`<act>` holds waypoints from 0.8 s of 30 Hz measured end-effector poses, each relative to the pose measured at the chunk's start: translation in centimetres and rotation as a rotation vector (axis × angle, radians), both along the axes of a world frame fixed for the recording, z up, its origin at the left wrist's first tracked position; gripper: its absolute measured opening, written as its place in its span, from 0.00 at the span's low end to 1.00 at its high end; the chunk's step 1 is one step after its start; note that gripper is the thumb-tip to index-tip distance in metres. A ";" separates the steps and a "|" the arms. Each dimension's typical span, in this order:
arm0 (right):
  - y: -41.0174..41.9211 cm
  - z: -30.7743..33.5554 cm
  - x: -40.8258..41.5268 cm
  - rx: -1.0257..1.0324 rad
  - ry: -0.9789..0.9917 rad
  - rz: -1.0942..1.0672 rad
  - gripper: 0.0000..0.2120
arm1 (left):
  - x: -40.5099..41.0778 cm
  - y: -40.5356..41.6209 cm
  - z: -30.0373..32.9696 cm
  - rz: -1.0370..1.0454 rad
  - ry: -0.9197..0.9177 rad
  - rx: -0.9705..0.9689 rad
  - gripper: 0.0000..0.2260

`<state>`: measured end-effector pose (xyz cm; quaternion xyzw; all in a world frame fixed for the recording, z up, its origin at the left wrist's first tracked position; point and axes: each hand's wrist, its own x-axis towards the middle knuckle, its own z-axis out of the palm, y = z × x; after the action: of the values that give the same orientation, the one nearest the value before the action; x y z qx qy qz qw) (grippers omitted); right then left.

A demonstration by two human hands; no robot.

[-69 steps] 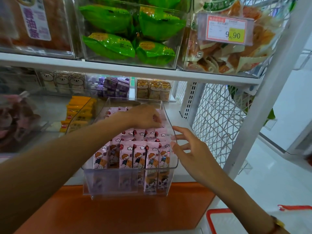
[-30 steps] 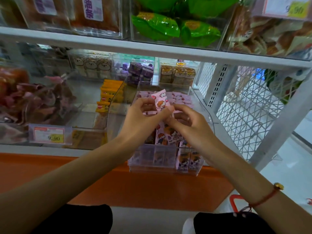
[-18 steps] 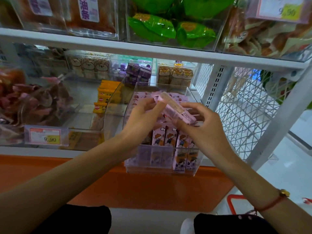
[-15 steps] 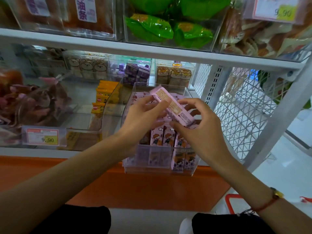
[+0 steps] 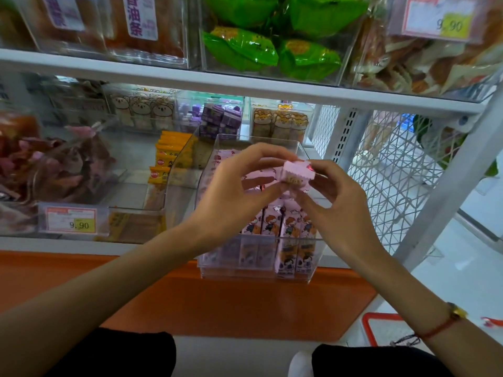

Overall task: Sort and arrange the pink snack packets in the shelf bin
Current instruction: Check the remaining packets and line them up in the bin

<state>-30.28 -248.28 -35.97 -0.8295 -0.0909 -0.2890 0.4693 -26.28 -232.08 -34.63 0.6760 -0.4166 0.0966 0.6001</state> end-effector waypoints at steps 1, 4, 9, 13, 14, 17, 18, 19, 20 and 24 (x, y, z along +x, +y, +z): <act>0.0 0.0 0.0 -0.004 -0.005 0.008 0.15 | 0.0 -0.1 0.1 -0.002 -0.003 -0.004 0.15; 0.3 0.1 -0.2 -0.032 0.006 0.021 0.18 | 0.5 0.0 0.2 0.021 0.054 -0.023 0.16; 0.5 0.6 -0.8 0.081 0.098 0.175 0.25 | 1.8 0.6 0.3 0.041 0.473 -0.179 0.14; 1.0 0.9 -0.9 0.127 0.083 0.233 0.17 | 2.3 0.9 0.1 0.003 0.869 -0.196 0.20; 1.1 0.9 -0.9 0.149 0.070 0.210 0.15 | 2.4 0.9 0.1 0.000 0.919 -0.174 0.20; 1.0 1.0 -0.6 0.225 0.062 0.160 0.11 | 2.2 0.8 -0.2 -0.007 1.001 -0.120 0.20; 1.0 0.9 -0.6 0.233 0.062 0.154 0.11 | 2.1 0.7 -0.3 -0.009 1.012 -0.115 0.20; 1.0 0.9 -0.6 0.233 0.064 0.151 0.11 | 2.1 0.7 -0.3 -0.011 1.019 -0.118 0.20; 0.9 0.9 -0.6 0.229 0.068 0.150 0.11 | 2.1 0.7 -0.3 -0.013 1.022 -0.130 0.20; 0.8 0.9 -0.7 0.213 0.098 0.151 0.18 | 2.2 0.7 0.0 -0.011 1.016 -0.274 0.19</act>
<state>-31.00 -247.46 -35.07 -0.7790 -0.0987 -0.2200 0.5789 -24.08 -231.38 -34.66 0.5509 -0.0603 -0.1929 0.8097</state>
